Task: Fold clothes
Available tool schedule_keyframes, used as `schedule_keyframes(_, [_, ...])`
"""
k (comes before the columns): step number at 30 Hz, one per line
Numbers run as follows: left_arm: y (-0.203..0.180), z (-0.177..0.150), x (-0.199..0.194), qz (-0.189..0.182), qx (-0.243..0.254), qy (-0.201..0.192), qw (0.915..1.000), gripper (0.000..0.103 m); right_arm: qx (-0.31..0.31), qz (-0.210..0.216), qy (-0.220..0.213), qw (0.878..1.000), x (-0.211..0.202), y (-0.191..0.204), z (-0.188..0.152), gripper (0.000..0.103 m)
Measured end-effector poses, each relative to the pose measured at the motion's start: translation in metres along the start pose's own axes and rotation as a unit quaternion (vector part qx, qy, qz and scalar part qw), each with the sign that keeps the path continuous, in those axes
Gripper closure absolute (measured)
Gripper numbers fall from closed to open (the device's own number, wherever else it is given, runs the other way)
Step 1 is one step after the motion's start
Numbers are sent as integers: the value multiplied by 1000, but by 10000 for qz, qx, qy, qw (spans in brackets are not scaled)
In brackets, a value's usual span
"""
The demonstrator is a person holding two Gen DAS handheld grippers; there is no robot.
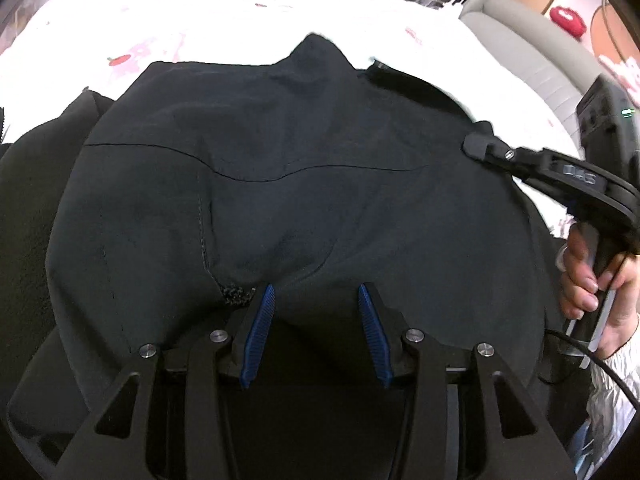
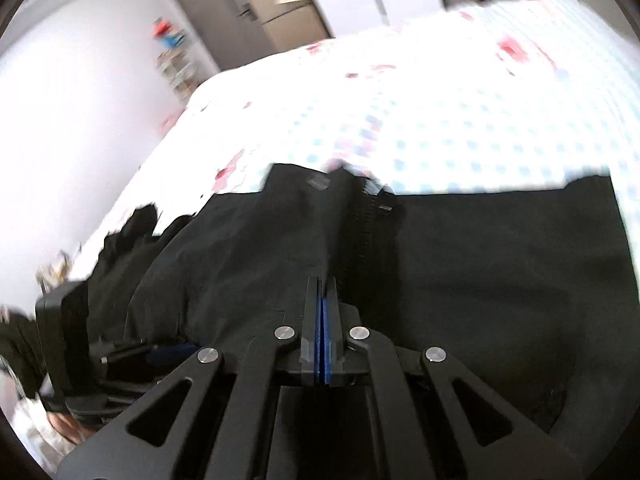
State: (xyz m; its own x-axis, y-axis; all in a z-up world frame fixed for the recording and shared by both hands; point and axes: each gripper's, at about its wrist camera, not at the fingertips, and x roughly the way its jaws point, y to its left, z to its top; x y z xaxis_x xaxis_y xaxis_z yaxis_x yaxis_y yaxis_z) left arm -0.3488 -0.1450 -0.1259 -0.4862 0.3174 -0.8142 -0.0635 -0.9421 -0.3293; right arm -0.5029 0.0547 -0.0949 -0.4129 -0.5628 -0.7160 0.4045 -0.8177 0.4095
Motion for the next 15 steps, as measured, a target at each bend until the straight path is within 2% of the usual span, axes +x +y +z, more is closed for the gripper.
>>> schedule_keyframes(5, [-14, -14, -23, 13, 152, -142, 9998, 56, 167, 30, 116, 9998, -37, 3, -26, 103])
schedule_keyframes(7, [-20, -19, -32, 18, 213, -199, 9996, 56, 233, 42, 162, 9996, -51, 5, -36, 96])
schedule_keyframes(9, [-23, -40, -51, -202, 213, -250, 9993, 56, 300, 55, 208, 9993, -66, 6, -46, 95])
schedule_keyframes(10, [-27, -51, -58, -293, 198, -201, 9992, 56, 333, 61, 232, 9992, -73, 6, -51, 91])
schedule_keyframes(12, [-30, -75, -70, -177, 86, -111, 9997, 56, 309, 98, 283, 9991, -93, 15, -67, 81])
schedule_keyframes(14, [-29, -97, -79, -284, -242, -106, 9992, 56, 131, 207, 391, 9989, -121, 36, -93, 78])
schedule_keyframes(15, [-30, -111, -83, -466, -389, -95, 9981, 56, 119, 275, 497, 9983, -132, 41, -104, 78])
